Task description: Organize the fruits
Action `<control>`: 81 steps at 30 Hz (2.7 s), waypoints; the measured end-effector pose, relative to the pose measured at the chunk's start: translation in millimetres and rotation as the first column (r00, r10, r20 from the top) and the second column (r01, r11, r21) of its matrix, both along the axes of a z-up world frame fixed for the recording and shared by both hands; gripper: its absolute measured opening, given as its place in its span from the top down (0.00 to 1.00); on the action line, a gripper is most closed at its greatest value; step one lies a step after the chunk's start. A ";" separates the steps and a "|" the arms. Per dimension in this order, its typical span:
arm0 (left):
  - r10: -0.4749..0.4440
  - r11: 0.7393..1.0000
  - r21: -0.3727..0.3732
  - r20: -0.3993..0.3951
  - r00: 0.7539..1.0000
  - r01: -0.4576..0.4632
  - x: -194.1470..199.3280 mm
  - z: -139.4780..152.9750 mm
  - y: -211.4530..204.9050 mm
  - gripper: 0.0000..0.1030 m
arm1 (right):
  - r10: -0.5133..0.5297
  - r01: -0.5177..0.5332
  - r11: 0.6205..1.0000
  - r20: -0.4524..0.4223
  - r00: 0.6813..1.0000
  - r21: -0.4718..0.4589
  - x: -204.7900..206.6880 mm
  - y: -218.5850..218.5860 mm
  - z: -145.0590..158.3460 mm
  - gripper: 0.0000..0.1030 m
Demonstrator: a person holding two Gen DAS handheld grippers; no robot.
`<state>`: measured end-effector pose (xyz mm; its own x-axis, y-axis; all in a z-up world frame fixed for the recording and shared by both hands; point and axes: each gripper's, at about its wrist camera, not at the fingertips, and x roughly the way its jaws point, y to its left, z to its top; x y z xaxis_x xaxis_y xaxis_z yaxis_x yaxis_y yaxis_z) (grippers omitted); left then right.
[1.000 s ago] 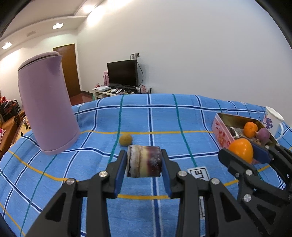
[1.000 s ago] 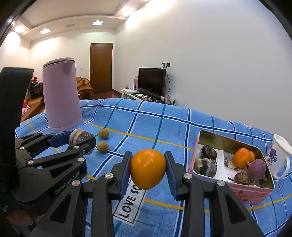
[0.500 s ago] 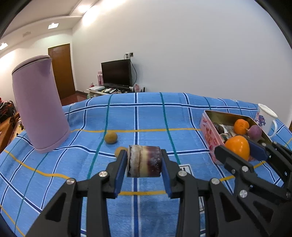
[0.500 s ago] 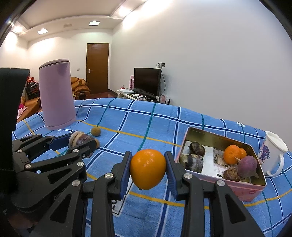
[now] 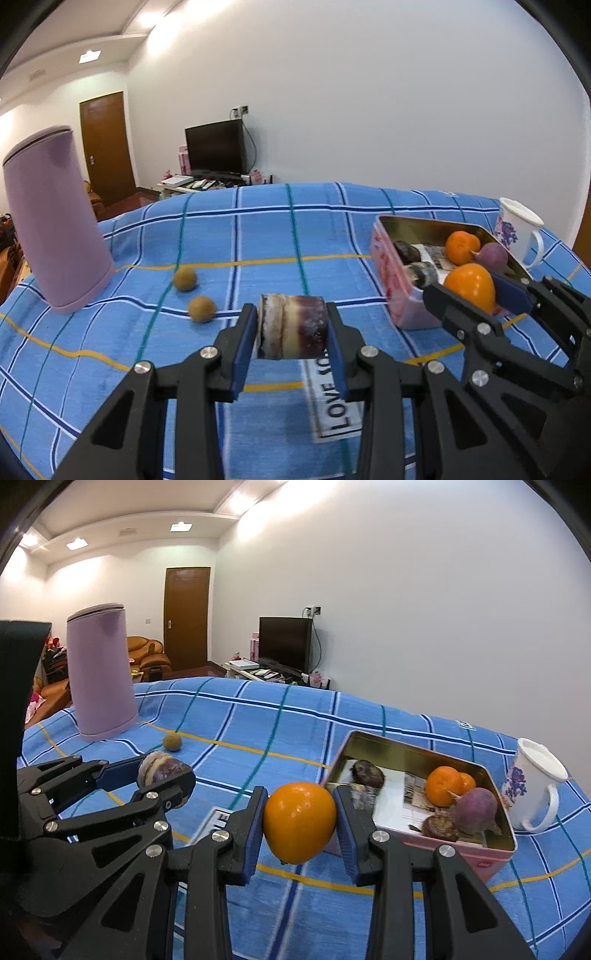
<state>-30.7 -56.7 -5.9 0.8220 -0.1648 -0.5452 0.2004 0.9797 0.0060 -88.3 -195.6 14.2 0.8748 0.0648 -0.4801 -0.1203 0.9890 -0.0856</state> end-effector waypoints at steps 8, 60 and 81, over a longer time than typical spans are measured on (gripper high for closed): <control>-0.039 0.999 0.007 0.005 0.999 0.039 -4.0 1.4 -21.8 0.63 | -0.038 0.038 0.999 0.007 0.999 -0.005 -6.0 -19.3 1.5 0.63; -0.163 0.983 -0.086 -0.001 0.987 0.162 75.0 12.2 -138.5 0.63 | -0.387 0.386 0.921 -0.010 0.922 -0.055 69.6 -148.8 3.6 0.63; -0.164 0.983 -0.105 -0.095 0.982 0.154 102.9 -5.2 -143.1 0.63 | -0.248 0.249 0.968 -0.093 0.964 0.002 89.3 -144.2 -8.7 0.62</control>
<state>72.2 -199.8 -11.1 0.7215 -0.3448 -0.6004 0.3484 0.9302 -0.1155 1.0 -339.8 5.6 0.8169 -0.1421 -0.5590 0.1228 0.9898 -0.0721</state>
